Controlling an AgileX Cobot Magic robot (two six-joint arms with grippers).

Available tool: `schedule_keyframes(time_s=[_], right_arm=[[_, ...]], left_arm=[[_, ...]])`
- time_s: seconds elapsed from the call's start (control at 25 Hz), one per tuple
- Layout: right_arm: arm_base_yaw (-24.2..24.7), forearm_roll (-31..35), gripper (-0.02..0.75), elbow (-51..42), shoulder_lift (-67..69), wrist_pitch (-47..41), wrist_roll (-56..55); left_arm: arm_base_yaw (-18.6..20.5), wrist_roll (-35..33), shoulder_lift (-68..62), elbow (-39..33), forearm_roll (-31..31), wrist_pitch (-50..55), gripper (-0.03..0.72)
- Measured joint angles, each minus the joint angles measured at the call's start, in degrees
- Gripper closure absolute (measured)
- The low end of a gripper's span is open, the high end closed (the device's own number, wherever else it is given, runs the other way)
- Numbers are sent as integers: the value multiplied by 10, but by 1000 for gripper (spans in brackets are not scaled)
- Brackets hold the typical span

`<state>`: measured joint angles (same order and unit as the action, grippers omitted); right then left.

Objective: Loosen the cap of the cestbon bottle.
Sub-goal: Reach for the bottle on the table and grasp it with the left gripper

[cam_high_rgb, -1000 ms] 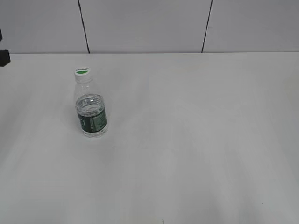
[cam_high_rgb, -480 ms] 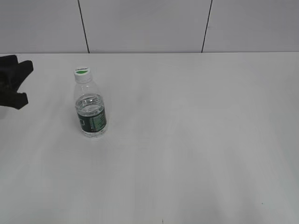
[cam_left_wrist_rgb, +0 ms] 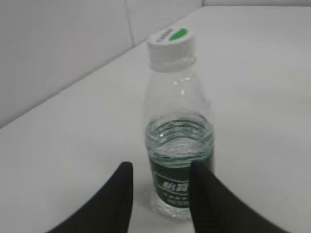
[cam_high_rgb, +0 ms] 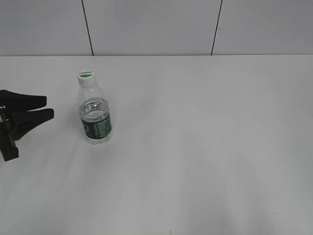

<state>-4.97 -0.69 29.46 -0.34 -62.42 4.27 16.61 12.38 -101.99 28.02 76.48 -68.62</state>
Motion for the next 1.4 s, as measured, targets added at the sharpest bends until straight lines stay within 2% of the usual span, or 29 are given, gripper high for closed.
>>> schedule_keyframes(time_s=[0.12,0.28,0.56,0.88,1.4], right_arm=[[0,0,221,0,0,0,0],[0,0,221,0,0,0,0],[0,0,221,0,0,0,0],[0,0,221,0,0,0,0],[0,0,221,0,0,0,0]], left_arm=[[0,29,-10,21,35,-4,445],[0,65,-29,34,44,-5,445],[0,73,-42,36,48,-5,445],[0,73,-44,39,-1,-6,445],[0,73,-44,42,-4,-6,445]])
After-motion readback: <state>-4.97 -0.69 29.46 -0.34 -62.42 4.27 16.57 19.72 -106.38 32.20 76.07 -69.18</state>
